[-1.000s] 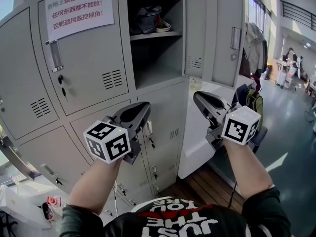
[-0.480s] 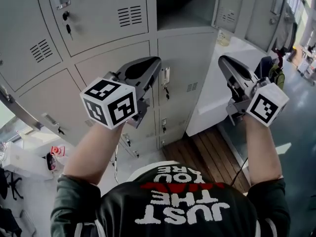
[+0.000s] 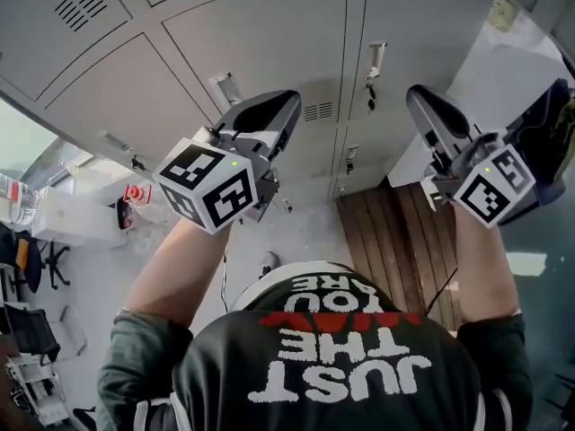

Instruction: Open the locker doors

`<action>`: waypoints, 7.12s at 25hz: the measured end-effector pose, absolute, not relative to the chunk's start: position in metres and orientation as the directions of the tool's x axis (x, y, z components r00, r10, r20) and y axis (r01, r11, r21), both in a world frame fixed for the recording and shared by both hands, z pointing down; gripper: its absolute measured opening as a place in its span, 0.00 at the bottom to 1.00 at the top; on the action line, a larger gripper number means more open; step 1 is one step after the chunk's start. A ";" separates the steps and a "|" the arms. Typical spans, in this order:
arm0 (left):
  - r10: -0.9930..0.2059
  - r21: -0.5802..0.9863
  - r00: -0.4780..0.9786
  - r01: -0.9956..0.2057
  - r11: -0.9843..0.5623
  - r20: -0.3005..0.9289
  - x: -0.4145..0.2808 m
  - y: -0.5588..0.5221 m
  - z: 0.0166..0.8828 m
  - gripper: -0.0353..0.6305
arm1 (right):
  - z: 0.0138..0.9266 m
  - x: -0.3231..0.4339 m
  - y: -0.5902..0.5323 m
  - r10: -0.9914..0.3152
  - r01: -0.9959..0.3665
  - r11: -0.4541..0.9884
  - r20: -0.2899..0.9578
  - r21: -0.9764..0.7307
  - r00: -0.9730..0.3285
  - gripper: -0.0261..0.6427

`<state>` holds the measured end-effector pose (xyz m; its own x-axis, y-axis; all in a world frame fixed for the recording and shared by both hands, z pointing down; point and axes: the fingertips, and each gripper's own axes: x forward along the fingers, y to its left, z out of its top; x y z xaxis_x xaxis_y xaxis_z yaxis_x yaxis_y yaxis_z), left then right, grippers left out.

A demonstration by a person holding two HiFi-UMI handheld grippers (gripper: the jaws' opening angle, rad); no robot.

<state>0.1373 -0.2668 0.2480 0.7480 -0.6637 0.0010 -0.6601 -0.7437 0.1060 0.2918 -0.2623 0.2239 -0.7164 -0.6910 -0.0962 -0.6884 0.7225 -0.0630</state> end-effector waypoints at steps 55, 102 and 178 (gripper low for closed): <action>-0.708 0.339 0.523 -0.851 -0.402 0.474 -0.094 -0.187 0.731 0.06 | 0.743 0.001 -0.308 -0.581 -0.691 0.694 0.409 -0.202 -0.704 0.14; -0.687 0.395 0.553 -0.829 -0.396 0.471 -0.086 -0.169 0.739 0.06 | 0.762 0.018 -0.293 -0.680 -0.797 0.557 0.422 -0.233 -0.599 0.26; -0.496 0.383 0.702 -0.702 -0.600 0.510 0.084 -0.161 0.728 0.06 | 0.758 0.351 -0.177 -0.809 -0.960 0.231 0.517 -0.160 -0.281 0.14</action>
